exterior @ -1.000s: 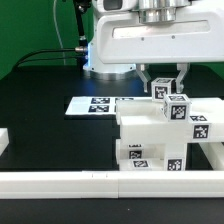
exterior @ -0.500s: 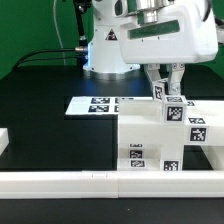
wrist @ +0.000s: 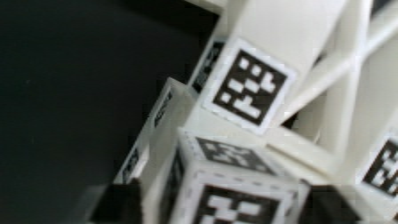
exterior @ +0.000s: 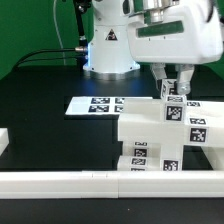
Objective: Assemble chair
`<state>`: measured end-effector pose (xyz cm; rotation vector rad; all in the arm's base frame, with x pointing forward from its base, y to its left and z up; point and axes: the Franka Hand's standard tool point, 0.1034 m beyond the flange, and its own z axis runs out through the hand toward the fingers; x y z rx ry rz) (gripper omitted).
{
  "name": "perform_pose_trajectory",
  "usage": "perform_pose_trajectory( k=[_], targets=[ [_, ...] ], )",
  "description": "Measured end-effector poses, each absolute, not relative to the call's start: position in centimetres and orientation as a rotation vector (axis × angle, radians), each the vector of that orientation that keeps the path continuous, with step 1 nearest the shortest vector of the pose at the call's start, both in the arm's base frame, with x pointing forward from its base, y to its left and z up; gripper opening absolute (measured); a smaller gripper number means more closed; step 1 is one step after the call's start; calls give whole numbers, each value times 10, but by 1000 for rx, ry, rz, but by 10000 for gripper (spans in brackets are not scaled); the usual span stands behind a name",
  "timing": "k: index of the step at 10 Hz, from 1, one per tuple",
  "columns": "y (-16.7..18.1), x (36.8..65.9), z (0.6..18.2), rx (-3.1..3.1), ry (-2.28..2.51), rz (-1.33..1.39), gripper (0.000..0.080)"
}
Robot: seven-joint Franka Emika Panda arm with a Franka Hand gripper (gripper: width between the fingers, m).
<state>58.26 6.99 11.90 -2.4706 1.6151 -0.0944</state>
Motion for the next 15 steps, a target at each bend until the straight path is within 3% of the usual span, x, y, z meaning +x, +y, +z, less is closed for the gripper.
perform_pose_trajectory(
  k=[1,3,5,9,10,12,13,15],
  targets=[
    [73,586,123,-2574,1469,-94,584],
    [73,587,124,-2724,1198,-117,630],
    [73,587,124,-2798,1030,-132,644],
    [72,583,113,-3114,207,-109,649],
    [72,584,113,-3106,252,-110,649],
    [72,583,113,-3106,264,-108,369],
    [72,583,113,-3100,310,-107,272],
    [73,584,112,-3051,586,-116,272]
  ],
)
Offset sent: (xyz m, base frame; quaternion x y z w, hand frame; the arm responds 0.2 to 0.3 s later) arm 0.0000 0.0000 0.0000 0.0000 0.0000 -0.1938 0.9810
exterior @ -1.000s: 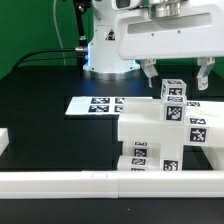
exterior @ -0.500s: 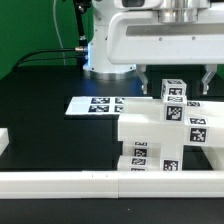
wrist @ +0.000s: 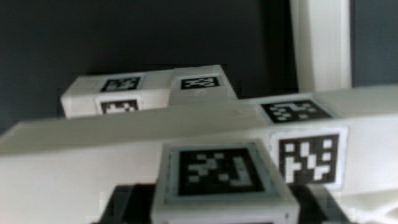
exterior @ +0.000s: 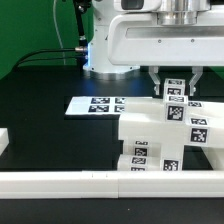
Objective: Assemble chair
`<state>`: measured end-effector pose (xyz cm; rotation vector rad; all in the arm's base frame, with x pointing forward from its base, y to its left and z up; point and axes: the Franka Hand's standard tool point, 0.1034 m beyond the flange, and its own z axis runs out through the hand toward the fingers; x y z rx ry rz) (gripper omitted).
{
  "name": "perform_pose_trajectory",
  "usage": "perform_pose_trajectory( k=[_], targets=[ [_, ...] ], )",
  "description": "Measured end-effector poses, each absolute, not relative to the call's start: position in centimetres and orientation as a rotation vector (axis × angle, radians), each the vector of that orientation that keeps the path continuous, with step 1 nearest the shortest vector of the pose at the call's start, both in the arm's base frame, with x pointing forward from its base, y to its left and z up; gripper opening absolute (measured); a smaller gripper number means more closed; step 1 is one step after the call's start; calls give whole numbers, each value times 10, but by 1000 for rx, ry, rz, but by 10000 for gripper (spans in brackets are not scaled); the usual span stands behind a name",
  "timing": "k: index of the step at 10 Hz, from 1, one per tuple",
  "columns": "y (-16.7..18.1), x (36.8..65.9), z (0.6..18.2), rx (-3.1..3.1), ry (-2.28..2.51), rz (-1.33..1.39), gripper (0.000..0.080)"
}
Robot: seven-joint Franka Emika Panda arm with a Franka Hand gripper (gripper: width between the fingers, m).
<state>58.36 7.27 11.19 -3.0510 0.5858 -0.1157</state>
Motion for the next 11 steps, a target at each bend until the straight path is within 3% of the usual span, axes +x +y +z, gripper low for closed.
perform_pose_trajectory(
  k=[5,9,10,11],
  targets=[
    [80,584,111,-2632,1452,-183,269],
    [82,584,111,-2499,1604,-155,269],
    [82,584,110,-2503,1600,-155,445],
    [82,584,110,-2504,1599,-154,572]
  ],
)
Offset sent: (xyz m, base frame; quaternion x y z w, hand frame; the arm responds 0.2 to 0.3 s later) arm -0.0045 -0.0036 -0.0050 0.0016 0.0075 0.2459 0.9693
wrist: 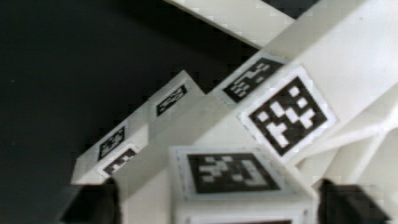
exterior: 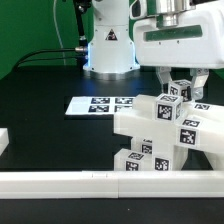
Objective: Assemble chair
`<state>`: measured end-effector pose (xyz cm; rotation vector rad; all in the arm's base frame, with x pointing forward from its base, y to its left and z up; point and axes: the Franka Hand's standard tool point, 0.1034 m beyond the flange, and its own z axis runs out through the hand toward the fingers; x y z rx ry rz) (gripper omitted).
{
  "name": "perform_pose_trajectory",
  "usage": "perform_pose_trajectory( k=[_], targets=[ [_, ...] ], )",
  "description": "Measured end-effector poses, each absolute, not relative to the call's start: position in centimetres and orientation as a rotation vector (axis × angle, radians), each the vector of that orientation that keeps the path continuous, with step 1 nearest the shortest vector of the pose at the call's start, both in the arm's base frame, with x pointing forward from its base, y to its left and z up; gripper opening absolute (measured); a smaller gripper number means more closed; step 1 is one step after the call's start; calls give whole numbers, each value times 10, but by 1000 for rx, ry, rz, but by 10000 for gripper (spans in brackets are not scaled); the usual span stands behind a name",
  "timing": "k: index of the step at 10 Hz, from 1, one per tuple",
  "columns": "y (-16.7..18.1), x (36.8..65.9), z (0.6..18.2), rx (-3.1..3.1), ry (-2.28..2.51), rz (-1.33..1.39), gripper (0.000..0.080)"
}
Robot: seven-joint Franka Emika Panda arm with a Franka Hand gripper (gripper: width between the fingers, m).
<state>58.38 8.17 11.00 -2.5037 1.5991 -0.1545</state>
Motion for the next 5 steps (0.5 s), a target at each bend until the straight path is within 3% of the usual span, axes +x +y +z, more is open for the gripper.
perform_pose_trajectory(
  k=[1,2,5],
  targets=[
    [82,584,110,-2514,1585,-155,572],
    [85,583,112,-2648,1397,-139,636],
    [91,585,118,-2916,872,-92,649]
  ],
)
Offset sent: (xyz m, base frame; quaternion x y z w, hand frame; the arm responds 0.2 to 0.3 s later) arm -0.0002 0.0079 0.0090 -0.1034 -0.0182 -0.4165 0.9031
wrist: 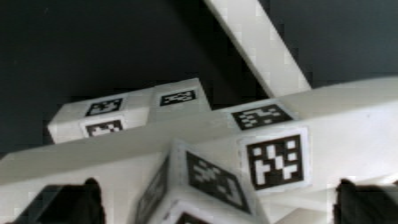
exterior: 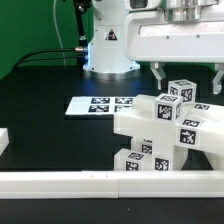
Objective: Assemble chair
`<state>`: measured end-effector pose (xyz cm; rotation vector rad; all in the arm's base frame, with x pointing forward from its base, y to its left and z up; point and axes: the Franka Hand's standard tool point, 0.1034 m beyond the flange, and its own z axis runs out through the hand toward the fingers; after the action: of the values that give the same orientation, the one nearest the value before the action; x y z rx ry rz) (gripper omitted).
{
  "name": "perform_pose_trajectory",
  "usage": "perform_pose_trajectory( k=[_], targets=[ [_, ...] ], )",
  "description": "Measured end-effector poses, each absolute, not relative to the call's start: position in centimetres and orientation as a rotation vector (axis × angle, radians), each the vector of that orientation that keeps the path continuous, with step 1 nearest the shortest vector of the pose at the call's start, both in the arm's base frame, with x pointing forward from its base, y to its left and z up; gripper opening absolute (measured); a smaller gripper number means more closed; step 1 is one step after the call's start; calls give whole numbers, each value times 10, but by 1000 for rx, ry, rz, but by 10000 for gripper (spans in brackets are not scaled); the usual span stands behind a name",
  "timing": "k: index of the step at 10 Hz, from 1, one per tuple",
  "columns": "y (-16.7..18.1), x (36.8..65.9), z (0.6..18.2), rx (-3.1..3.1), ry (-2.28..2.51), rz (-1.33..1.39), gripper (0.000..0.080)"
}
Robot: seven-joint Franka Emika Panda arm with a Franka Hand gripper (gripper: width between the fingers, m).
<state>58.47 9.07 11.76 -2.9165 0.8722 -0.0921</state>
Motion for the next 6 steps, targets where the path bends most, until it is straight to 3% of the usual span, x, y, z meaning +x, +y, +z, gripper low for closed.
perform_pose_trajectory(
  k=[5,6],
  targets=[
    [88,585,117,-3098,182,-131,649],
    [87,585,117,-3095,201,-131,548]
  ],
)
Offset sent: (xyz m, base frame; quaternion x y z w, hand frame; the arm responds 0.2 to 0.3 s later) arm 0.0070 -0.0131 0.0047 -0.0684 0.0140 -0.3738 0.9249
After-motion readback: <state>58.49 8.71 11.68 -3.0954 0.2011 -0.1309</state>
